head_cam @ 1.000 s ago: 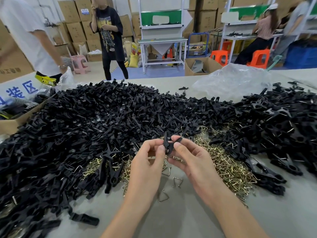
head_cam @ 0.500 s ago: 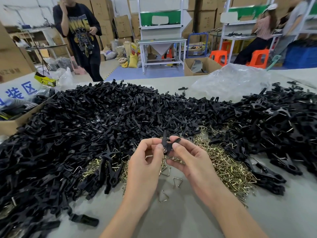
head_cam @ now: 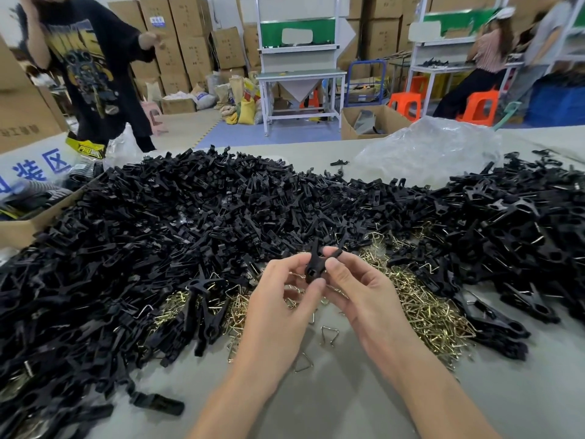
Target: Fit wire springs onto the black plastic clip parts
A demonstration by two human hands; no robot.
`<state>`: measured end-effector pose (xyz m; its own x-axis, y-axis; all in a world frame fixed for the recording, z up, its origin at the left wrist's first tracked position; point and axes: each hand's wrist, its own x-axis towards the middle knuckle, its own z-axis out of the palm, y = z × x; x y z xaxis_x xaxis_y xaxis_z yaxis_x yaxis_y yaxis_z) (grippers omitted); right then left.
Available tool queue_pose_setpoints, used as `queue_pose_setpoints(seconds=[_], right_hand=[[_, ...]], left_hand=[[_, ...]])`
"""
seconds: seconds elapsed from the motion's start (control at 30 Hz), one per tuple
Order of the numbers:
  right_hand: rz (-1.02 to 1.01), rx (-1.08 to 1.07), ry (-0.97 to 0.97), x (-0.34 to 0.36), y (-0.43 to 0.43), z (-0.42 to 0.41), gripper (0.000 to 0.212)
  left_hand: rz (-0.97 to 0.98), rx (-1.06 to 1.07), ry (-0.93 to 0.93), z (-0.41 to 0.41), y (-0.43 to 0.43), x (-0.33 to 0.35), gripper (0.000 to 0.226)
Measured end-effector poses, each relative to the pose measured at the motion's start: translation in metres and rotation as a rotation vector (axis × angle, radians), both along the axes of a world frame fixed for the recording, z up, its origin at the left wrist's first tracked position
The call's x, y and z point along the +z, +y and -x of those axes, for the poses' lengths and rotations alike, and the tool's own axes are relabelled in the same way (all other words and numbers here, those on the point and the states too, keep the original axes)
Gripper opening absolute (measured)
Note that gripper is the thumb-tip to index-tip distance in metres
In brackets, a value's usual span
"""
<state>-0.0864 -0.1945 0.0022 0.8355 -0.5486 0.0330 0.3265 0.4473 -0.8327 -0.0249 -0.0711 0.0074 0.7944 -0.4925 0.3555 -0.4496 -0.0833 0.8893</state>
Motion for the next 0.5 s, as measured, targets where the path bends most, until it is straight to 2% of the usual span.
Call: queue_pose_setpoints(seconds=[0.1,0.2,0.33,0.43,0.5], right_hand=[[0.014,0.003,-0.012,-0.0008,0.0007,-0.0005,0.024],[0.012,0.027,-0.033,-0.0029,0.0008,-0.0026,0.03],[0.166,0.159,-0.056,-0.0058,0.0019,-0.0004,0.033],[0.276,0.133,0.033,-0.0053,0.0044,0.0021,0.033],[0.297,0.078,0.041,-0.0028,0.0075,0.0026,0.029]], left_hand=[[-0.032,0.066,-0.132,-0.0012,-0.0007,-0.002,0.027],[-0.02,0.088,-0.174,-0.0025,-0.0007,-0.0016,0.028],[0.031,0.046,-0.155,-0.0016,0.0004,0.0005,0.032],[0.087,0.03,-0.042,-0.0022,0.0012,0.0034,0.036],[0.054,0.015,-0.008,-0.0038,0.0024,0.0035,0.038]])
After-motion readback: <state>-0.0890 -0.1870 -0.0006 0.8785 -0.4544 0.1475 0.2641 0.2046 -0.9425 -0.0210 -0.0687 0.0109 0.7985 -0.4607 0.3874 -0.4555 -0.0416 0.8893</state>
